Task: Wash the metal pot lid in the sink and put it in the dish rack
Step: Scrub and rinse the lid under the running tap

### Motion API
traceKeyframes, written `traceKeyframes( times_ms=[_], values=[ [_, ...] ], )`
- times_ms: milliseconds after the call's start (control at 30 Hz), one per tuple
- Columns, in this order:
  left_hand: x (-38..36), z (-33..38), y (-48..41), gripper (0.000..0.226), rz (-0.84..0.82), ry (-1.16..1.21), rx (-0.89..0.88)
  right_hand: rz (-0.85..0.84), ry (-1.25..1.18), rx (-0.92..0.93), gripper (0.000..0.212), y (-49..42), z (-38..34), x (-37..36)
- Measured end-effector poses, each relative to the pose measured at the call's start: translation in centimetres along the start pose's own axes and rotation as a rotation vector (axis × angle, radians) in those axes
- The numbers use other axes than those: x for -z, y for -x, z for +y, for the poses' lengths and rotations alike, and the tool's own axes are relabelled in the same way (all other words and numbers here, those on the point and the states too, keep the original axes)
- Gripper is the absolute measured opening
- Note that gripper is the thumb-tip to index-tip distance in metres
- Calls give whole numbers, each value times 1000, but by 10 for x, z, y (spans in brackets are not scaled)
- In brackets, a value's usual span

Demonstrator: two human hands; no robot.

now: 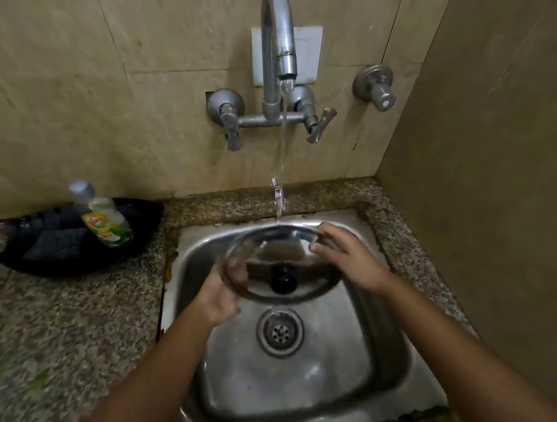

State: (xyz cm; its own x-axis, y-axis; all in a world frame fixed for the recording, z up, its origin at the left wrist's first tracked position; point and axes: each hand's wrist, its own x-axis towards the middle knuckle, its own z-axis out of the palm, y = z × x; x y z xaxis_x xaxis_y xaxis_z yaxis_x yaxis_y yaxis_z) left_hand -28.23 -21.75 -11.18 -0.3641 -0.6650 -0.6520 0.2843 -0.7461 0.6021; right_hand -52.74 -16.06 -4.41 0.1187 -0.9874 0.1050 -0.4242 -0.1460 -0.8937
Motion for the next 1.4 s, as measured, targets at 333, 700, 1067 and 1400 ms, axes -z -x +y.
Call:
traceKeyframes(
  times_ms=[333,700,1067,1400],
  values=[
    [-31,12,8,34,277,-290,-522,587,84,-350,27,-27,47,-34],
    [-65,47,13,32,159,-500,-719,-6,818,522,28,-109,-20,-32],
    [-51,79,12,27,-46,-553,-547,-109,682,194,35,-119,-19,-16],
    [-60,83,15,30,-3,-497,-572,58,446,-8,43,-117,-31,-4]
  ],
)
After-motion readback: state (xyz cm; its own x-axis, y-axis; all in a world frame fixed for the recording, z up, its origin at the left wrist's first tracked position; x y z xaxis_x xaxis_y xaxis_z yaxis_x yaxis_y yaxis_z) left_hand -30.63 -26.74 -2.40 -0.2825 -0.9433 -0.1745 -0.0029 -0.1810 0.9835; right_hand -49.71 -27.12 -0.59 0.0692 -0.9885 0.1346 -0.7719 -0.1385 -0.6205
